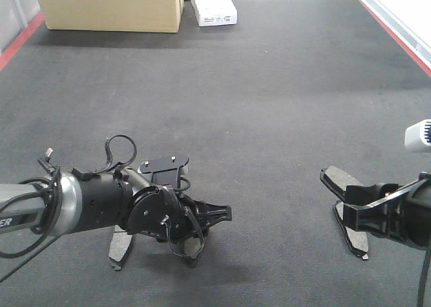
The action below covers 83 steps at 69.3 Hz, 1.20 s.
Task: Move and align brake pads A on conveyor
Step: 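Place the left gripper's pad beside the existing pads and release, then withdraw the open left gripper away from the placed pad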
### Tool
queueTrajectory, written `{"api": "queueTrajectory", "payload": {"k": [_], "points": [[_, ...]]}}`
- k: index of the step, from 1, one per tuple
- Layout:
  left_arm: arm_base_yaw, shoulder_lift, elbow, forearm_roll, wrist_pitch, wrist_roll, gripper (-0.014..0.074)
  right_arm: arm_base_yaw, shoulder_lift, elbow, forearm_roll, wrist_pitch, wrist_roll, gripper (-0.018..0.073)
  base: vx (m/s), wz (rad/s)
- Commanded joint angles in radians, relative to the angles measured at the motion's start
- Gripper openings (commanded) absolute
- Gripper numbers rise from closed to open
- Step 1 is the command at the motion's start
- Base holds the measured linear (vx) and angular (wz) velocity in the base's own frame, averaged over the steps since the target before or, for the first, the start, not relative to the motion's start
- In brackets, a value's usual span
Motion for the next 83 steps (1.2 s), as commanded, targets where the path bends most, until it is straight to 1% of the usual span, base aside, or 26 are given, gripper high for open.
{"api": "queueTrajectory", "payload": {"k": [1,10,20,24,25,32,40,47,54,60,71,75,83], "points": [[-0.003,-0.044,-0.023,-0.012,-0.032,-0.01,0.0385,-0.003,-0.013,-0.027,-0.018,-0.078,-0.005,0.0067,0.0,0.0],[-0.003,-0.053,-0.023,-0.012,-0.049,-0.01,0.0436,-0.003,-0.013,-0.027,-0.018,-0.078,-0.005,0.0067,0.0,0.0],[-0.003,-0.11,-0.023,0.005,-0.096,-0.01,0.0448,-0.003,-0.013,-0.027,-0.018,-0.078,-0.005,0.0067,0.0,0.0],[-0.003,-0.142,-0.023,0.046,-0.103,-0.01,0.0448,-0.003,-0.013,-0.027,-0.018,-0.078,-0.005,0.0067,0.0,0.0],[-0.003,-0.15,-0.023,0.07,-0.101,-0.01,0.0448,-0.003,-0.013,-0.027,-0.018,-0.078,-0.005,0.0067,0.0,0.0],[-0.003,-0.212,-0.015,0.177,-0.047,-0.01,0.0444,-0.003,-0.013,-0.027,-0.018,-0.078,-0.005,0.0067,0.0,0.0],[-0.003,-0.303,0.034,0.244,-0.011,-0.012,0.0428,-0.003,-0.013,-0.027,-0.018,-0.078,-0.005,0.0067,0.0,0.0],[-0.003,-0.411,0.105,0.281,-0.013,-0.012,0.0384,-0.003,-0.013,-0.027,-0.018,-0.078,-0.005,0.0067,0.0,0.0],[-0.004,-0.539,0.194,0.314,-0.011,-0.012,0.031,-0.003,-0.013,-0.027,-0.018,-0.078,-0.005,0.0067,0.0,0.0],[-0.004,-0.658,0.265,0.313,-0.01,-0.011,0.0225,-0.003,-0.013,-0.027,-0.018,-0.078,-0.005,0.0067,0.0,0.0],[-0.004,-0.856,0.383,0.313,-0.009,-0.011,0.004,-0.003,-0.013,-0.027,-0.018,-0.078,-0.005,0.0067,0.0,0.0],[-0.004,-0.919,0.41,0.313,-0.009,-0.011,-0.001,-0.003,-0.013,-0.027,-0.018,-0.078,-0.005,0.0067,0.0,0.0],[-0.003,-1.014,0.457,0.315,-0.006,-0.011,-0.0008,-0.003,-0.013,-0.027,-0.018,-0.078,-0.005,0.0067,0.0,0.0]]}}
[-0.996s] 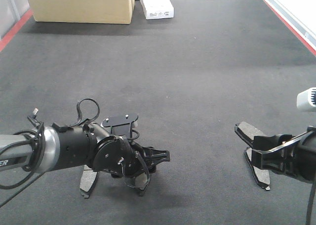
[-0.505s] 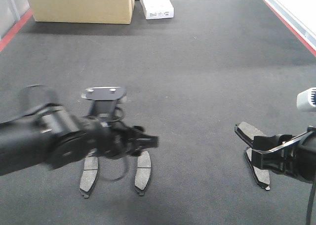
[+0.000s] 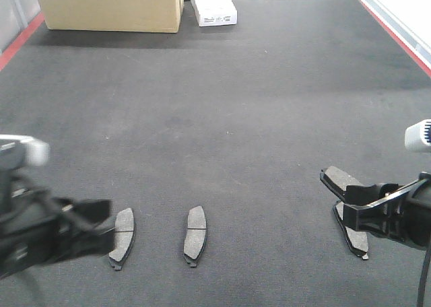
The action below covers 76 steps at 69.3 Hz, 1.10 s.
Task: Move and align brake pads A on conveyor
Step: 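Withdraw the open left gripper away from the placed pad, then lower the right gripper's pad onto the belt beside the others and release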
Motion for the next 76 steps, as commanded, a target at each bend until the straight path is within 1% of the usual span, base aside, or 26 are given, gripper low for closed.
{"api": "queueTrajectory", "payload": {"k": [1,16,64,76], "points": [[-0.003,-0.071,0.002,0.014,-0.045,-0.007,-0.0008,-0.003,-0.013,-0.027,-0.018,-0.078,-0.005,0.0067,0.0,0.0],[-0.003,-0.15,0.015,0.013,-0.004,-0.005,-0.0008,-0.003,-0.013,-0.027,-0.018,-0.078,-0.005,0.0067,0.0,0.0],[-0.003,-0.15,0.015,0.01,-0.006,-0.005,-0.0008,-0.003,-0.013,-0.027,-0.018,-0.09,-0.005,0.0067,0.0,0.0],[-0.003,-0.15,0.015,0.01,-0.008,-0.005,-0.0008,-0.003,0.006,-0.033,-0.021,-0.058,-0.011,0.0095,0.0,0.0]]}}
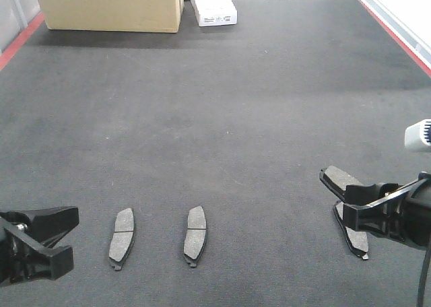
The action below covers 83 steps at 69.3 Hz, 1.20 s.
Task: Move and align brake pads A on conveyor
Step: 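Lower the right gripper's pad onto the belt beside the others and release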
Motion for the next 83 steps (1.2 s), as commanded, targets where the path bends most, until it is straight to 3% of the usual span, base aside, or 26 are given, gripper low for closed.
{"api": "queueTrajectory", "payload": {"k": [1,13,21,35,53,83], "points": [[-0.003,-0.003,-0.027,0.008,-0.056,-0.005,-0.0008,-0.003,0.011,-0.036,-0.021,-0.048,-0.011,0.0095,0.0,0.0],[-0.003,-0.003,-0.027,0.008,-0.056,-0.005,-0.0008,-0.003,0.155,-0.122,-0.07,0.159,-0.011,0.0098,0.0,0.0],[-0.003,-0.003,-0.027,0.008,-0.056,-0.005,-0.0006,-0.001,0.259,-0.187,-0.072,0.214,-0.011,0.0101,0.0,0.0],[-0.003,-0.003,-0.027,0.008,-0.055,-0.005,-0.0007,0.055,0.45,-0.307,-0.071,0.236,0.004,0.0113,0.0,0.0],[-0.003,-0.003,-0.027,0.008,-0.047,-0.005,-0.0006,0.069,0.669,-0.42,-0.137,0.222,0.189,0.0157,0.0,0.0],[-0.003,-0.003,-0.027,0.008,-0.009,-0.005,-0.0006,0.069,0.764,-0.423,-0.144,0.111,0.221,0.0165,0.0,0.0]]}}
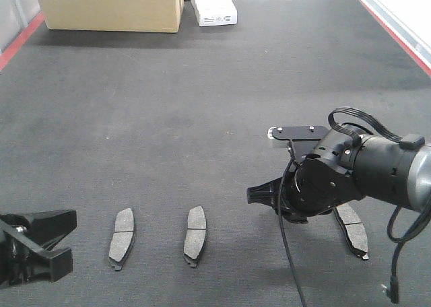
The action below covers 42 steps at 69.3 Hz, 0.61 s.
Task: Move and align brake pads A on conveyor
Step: 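Lower the right gripper's pad onto the belt beside the others and release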
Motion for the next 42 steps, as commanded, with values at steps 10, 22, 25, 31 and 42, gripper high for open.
{"api": "queueTrajectory", "payload": {"k": [10,22,25,31,42], "points": [[-0.003,-0.003,-0.027,0.008,-0.025,-0.005,-0.0006,-0.001,-0.007,-0.033,-0.035,-0.069,0.007,0.0165,0.0,0.0],[-0.003,-0.003,-0.027,0.008,-0.026,-0.005,-0.0006,-0.001,0.02,-0.033,-0.022,-0.06,0.007,0.0167,0.0,0.0],[-0.003,-0.003,-0.027,0.008,-0.026,-0.005,-0.0006,-0.001,0.02,-0.033,-0.009,-0.057,0.005,0.0168,0.0,0.0],[-0.003,-0.003,-0.027,0.008,-0.026,-0.005,-0.0006,-0.001,0.02,-0.033,0.011,-0.041,-0.001,0.0168,0.0,0.0],[-0.003,-0.003,-0.027,0.008,-0.026,-0.005,-0.0006,-0.001,0.023,-0.033,0.041,-0.011,-0.016,0.0172,0.0,0.0]]}}
